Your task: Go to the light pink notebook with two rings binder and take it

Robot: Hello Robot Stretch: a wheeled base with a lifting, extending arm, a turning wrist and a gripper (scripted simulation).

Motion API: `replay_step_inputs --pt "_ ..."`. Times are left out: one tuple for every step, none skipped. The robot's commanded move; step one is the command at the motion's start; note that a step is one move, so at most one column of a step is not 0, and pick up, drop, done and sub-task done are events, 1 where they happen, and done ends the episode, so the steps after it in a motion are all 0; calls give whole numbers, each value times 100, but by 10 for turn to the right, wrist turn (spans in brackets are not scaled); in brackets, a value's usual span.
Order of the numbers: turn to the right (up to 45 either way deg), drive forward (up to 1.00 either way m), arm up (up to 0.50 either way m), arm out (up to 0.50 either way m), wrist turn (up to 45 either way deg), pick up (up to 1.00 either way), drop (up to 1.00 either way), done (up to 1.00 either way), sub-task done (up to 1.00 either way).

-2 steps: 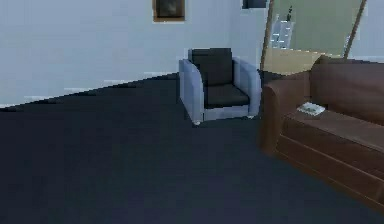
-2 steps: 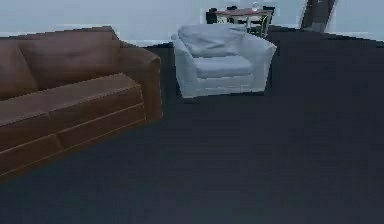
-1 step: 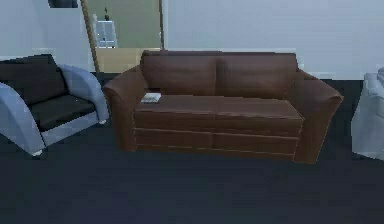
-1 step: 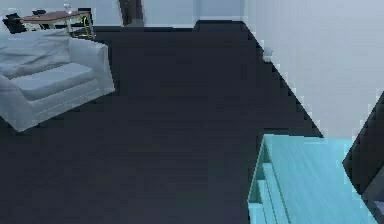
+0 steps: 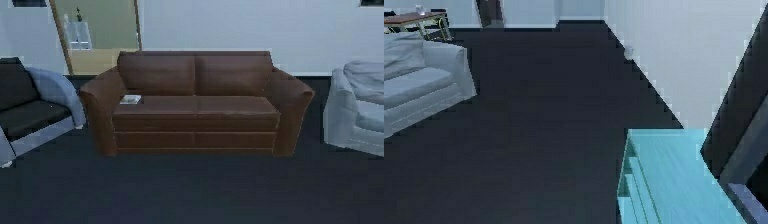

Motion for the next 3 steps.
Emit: replay_step_inputs --pt "0 15 0 0 0 0 0 0 0" --pt "-450 0 0 0 0 0 0 0 0" --pt "-420 0 0 0 0 0 0 0 0"
